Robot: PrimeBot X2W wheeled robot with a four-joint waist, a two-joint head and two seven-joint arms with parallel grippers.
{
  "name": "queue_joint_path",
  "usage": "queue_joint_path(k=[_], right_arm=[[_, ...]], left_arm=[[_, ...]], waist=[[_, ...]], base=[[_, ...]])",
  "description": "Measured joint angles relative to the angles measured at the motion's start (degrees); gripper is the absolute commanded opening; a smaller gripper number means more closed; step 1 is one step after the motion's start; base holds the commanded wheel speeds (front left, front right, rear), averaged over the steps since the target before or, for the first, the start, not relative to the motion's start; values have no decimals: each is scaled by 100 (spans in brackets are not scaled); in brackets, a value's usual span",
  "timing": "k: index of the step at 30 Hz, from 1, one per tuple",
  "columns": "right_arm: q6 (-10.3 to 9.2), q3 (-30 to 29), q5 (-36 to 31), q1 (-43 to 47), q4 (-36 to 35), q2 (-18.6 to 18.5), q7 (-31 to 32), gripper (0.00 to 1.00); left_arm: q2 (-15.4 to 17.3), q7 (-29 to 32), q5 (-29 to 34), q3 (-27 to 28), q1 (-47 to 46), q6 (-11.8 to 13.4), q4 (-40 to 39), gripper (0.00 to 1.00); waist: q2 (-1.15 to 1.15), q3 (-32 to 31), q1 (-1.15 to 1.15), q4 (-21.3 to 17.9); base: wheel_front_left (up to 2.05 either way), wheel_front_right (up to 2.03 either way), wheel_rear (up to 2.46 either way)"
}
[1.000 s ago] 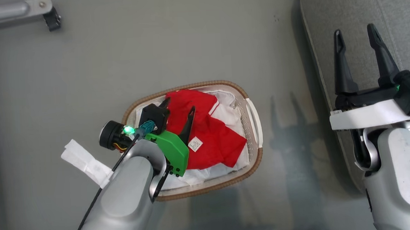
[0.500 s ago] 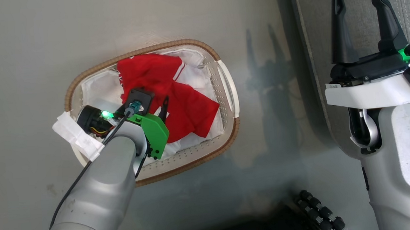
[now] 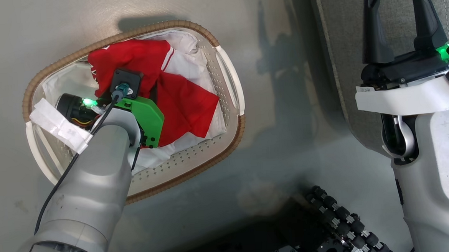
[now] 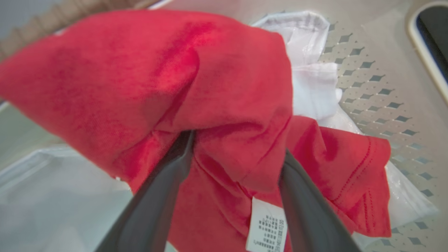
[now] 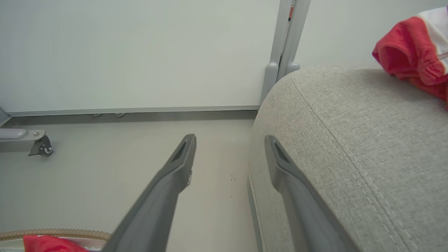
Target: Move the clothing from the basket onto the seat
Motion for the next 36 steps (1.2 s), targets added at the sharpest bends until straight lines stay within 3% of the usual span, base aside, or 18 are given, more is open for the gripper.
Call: queue_joint_path(k=[1,2,3,10,18,36], right_arm=[[0,-3,0,-2,5,0,0,100],[0,-4,1,-4,15,0,0,100],[0,-3,2,-5,26,1,0,100],[0,-25,34,-9,192,2,0,100],[0,-146,-69,146,726,5,0,100],[0,-401,-378,1563,2154,8,1,100]], left_arm=[[-3,-9,-3,-11,-19,-4,11,40],[-5,-32,-20,-15,-29,-13,20,7],[-5,-59,-47,-19,-31,-45,22,0],[-30,-200,-180,-62,30,-197,-162,0],[-31,-237,-118,-253,355,-290,-895,0],[472,-242,87,-783,1283,-415,-2821,0]], waist=[[0,17,0,-6],[0,19,0,-3],[0,11,0,2],[0,-183,0,106],[0,-702,-1,293],[0,-2997,-1,854]], base=[[0,0,0],[0,0,0],[0,0,0],[0,0,0],[0,0,0],[0,0,0]])
